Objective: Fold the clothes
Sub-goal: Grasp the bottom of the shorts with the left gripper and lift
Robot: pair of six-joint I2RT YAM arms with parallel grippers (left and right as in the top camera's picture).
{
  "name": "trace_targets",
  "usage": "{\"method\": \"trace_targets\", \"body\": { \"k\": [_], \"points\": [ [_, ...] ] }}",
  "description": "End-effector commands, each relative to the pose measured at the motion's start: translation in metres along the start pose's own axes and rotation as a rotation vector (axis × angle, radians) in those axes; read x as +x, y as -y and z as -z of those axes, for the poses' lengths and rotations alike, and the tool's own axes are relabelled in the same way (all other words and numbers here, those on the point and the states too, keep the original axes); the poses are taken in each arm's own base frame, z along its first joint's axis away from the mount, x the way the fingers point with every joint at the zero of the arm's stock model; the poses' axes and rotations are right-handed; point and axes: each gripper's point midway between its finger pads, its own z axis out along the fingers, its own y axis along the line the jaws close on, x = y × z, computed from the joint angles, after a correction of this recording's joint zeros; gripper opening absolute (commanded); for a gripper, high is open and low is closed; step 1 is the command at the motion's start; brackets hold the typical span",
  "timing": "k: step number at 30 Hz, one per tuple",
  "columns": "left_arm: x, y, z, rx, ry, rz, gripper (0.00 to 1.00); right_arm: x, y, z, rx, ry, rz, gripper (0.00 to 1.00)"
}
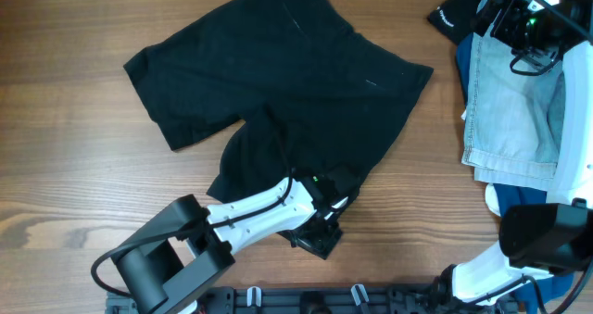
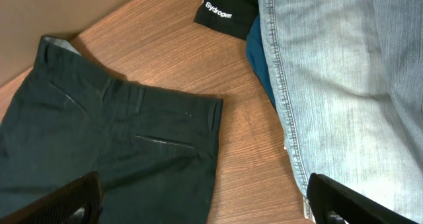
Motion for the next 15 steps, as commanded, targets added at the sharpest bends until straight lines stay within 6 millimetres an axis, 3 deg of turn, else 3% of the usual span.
{"method": "trace_targets", "body": {
  "k": [1, 3, 4, 7, 9, 13, 15],
  "points": [
    [-0.002, -0.014, -0.011, -0.061, -0.003, 0.097, 0.45, 0.000, -0.001, -0.006, -0.003, -0.012, -0.005, 1.00],
    [-0.004, -0.019, -0.011, -0.091, 0.011, 0.147, 0.15, 0.000, -0.001, -0.007, -0.003, -0.012, -0.005, 1.00],
    [-0.004, -0.019, -0.011, -0.095, 0.014, 0.154, 0.06, 0.000, 0.000, -0.008, -0.002, -0.013, -0.005, 1.00],
    [0.000, -0.027, -0.005, -0.101, 0.003, 0.288, 0.04, 0.002, 0.002, -0.016, 0.004, -0.035, -0.009, 1.00],
    [0.003, -0.041, 0.011, -0.097, 0.009, 0.420, 0.04, 0.007, 0.004, -0.022, 0.012, -0.062, -0.016, 0.99],
    [0.000, -0.085, 0.060, -0.042, 0.109, 0.630, 0.04, 0.018, 0.007, -0.022, 0.025, -0.111, -0.025, 0.99],
    [0.001, -0.122, 0.089, -0.052, 0.207, 0.751, 0.04, 0.030, 0.008, -0.023, 0.037, -0.161, -0.036, 1.00]
  ]
}}
